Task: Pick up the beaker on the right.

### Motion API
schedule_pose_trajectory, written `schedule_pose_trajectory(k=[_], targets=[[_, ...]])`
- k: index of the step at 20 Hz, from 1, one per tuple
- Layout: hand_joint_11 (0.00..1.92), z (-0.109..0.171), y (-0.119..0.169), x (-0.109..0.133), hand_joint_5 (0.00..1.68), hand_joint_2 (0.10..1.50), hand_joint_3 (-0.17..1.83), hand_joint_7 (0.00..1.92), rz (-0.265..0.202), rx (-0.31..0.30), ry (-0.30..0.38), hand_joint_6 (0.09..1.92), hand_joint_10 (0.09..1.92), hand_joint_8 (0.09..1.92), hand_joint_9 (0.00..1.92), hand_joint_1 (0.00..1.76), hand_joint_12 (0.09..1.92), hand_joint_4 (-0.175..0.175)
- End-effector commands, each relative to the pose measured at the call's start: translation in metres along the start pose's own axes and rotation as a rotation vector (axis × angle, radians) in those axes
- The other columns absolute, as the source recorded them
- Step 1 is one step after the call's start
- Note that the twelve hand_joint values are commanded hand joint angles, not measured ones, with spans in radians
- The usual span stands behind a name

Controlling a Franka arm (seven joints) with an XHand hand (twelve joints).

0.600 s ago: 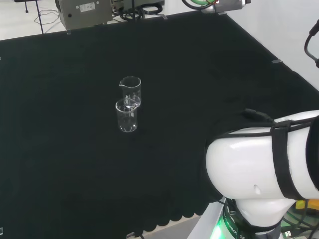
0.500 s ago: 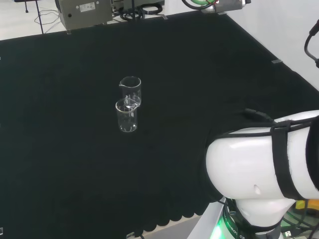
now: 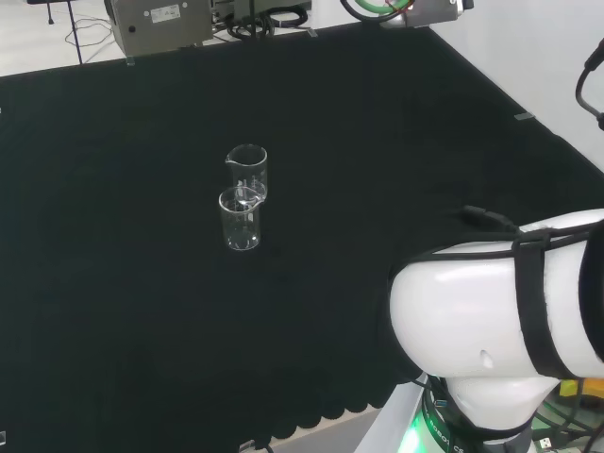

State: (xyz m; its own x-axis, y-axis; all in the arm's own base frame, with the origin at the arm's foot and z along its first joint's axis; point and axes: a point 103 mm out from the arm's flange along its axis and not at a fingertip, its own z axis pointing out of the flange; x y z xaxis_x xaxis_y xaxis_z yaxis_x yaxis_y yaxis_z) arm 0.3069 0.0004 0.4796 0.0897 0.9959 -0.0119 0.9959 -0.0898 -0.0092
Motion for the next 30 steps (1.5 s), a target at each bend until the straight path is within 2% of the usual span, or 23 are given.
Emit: schedule_pose_trajectory(k=[1,5,10,13,15,17,20,25,29,30], targets=[[0.00,0.011,0.004,-0.003,0.19,1.30,0.31,0.01,0.015,0.015,-0.012,0.09,0.64,0.19,0.02,0.00,1.19,-0.012],[0.00,0.032,0.013,-0.010,0.21,1.27,0.28,0.09,0.038,0.036,-0.007,0.09,0.67,0.25,0.09,0.06,1.21,-0.023],[0.00,0.067,0.032,-0.022,0.25,1.23,0.24,0.08,0.051,0.061,0.019,0.09,0.71,0.44,0.16,0.17,1.31,-0.033],[0.00,0.089,0.051,-0.029,0.27,1.12,0.22,0.09,0.041,0.054,0.082,0.09,0.72,0.53,0.21,0.39,1.35,-0.040],[0.00,0.107,0.072,-0.033,0.28,1.02,0.22,0.12,0.030,0.065,0.087,0.09,0.72,0.59,0.25,0.57,1.40,-0.046],[0.01,0.124,0.093,-0.037,0.30,0.94,0.30,0.13,0.017,0.071,0.109,0.09,0.73,0.64,0.27,0.66,1.42,-0.050],[0.01,0.147,0.121,-0.040,0.31,0.86,0.43,0.13,0.009,0.069,0.171,0.09,0.73,0.67,0.28,0.69,1.42,-0.055],[0.04,0.179,0.158,-0.040,0.34,0.87,0.49,0.14,-0.001,0.093,0.169,0.09,0.73,0.68,0.29,0.65,1.43,-0.063],[0.05,0.204,0.173,-0.042,0.34,0.87,0.50,0.13,-0.015,0.126,0.165,0.09,0.73,0.68,0.29,0.64,1.42,-0.065],[0.05,0.211,0.177,-0.042,0.35,0.87,0.50,0.13,-0.021,0.152,0.181,0.09,0.73,0.68,0.29,0.64,1.42,-0.066]])
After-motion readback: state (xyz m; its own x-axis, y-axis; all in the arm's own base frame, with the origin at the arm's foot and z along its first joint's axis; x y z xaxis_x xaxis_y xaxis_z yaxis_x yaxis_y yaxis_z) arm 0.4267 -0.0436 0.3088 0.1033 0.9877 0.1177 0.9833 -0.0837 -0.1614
